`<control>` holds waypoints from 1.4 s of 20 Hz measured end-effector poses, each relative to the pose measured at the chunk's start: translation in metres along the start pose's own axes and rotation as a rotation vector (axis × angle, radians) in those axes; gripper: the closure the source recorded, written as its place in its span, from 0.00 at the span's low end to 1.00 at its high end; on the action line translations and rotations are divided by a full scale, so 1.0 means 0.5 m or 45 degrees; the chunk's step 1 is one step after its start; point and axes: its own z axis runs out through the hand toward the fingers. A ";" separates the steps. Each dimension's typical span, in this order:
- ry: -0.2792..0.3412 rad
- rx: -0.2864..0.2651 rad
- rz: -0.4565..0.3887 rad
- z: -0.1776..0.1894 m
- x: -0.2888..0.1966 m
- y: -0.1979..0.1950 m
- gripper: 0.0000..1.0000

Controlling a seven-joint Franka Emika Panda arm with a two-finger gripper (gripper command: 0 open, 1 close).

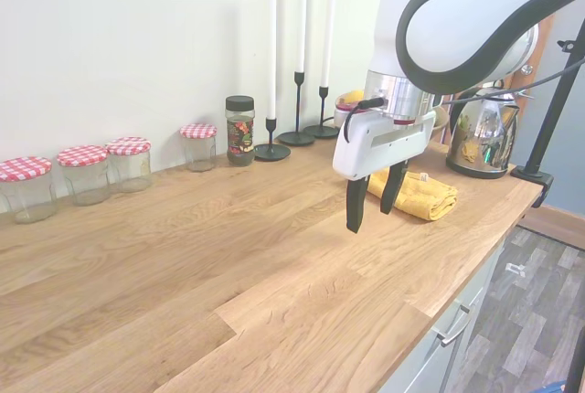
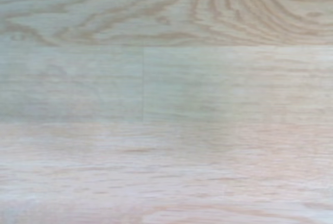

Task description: Wipe the counter

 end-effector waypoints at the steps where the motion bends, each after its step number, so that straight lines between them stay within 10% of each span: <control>1: 0.000 -0.001 0.001 0.000 0.000 0.000 0.00; 28: -0.054 0.045 0.308 0.060 0.407 0.279 0.00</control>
